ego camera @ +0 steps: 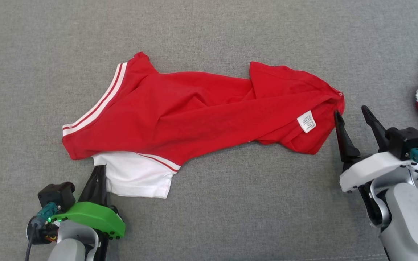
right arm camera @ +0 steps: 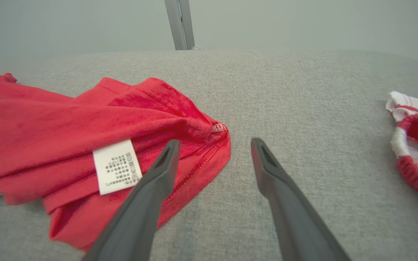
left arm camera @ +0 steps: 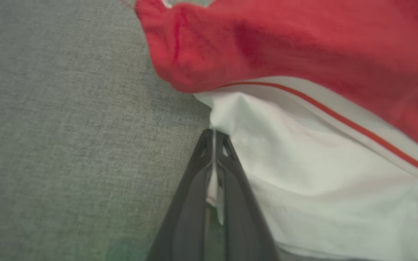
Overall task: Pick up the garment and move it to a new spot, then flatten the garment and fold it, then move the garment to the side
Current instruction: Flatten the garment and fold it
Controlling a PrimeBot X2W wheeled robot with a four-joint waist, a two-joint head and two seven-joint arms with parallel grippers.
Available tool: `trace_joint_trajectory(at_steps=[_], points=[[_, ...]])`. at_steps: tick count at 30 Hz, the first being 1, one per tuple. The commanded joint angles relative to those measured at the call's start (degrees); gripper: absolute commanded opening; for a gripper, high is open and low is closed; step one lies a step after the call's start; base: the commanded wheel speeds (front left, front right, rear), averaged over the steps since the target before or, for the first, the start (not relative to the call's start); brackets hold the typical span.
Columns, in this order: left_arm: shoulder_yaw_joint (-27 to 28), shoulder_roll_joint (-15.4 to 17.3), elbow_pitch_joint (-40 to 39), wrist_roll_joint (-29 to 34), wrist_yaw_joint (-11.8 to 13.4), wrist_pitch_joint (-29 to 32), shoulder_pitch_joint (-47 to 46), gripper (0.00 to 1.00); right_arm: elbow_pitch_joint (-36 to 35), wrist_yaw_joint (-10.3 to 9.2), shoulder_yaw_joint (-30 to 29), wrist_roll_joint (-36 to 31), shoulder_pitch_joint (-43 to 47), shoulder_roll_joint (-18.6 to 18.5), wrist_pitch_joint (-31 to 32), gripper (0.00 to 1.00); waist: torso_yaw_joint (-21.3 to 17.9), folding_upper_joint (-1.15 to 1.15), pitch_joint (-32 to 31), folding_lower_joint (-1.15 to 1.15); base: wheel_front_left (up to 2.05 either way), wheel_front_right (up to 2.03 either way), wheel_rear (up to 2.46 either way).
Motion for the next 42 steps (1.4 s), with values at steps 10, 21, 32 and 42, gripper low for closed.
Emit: trace_joint_trajectory(at_steps=[10, 21, 32, 42], points=[[-1.4, -0.4, 1.0, 0.6, -0.4, -0.2, -2.0, 0.00, 8.3, -0.06, 4.7, 0.9, -7.7, -2.6, -2.8, 1.00, 1.8, 0.00, 2.4, 0.00, 0.00, 0.00, 0.00], [-1.8, 0.2, 0.7, 0.3, 0.1, -1.2, -1.9, 0.00, 8.0, -0.07, 7.3, 1.3, -8.7, -3.1, -4.5, 0.00, 1.1, 0.00, 2.2, 0.00, 0.00, 0.00, 0.00], [-0.4, 2.9, -11.4, 2.1, 1.5, -4.2, -3.4, 0.00, -3.4, -0.07, 5.3, 1.4, -5.7, -4.1, -4.7, 0.00, 0.4, 0.00, -1.1, 0.00, 0.00, 0.00, 0.00], [1.6, 6.7, -31.7, 4.9, 4.4, -2.3, -7.3, 0.00, -19.4, -0.06, 0.2, 0.3, -4.2, -4.0, -0.5, 0.00, -0.6, 0.00, -4.9, 0.00, 0.00, 0.00, 0.00]])
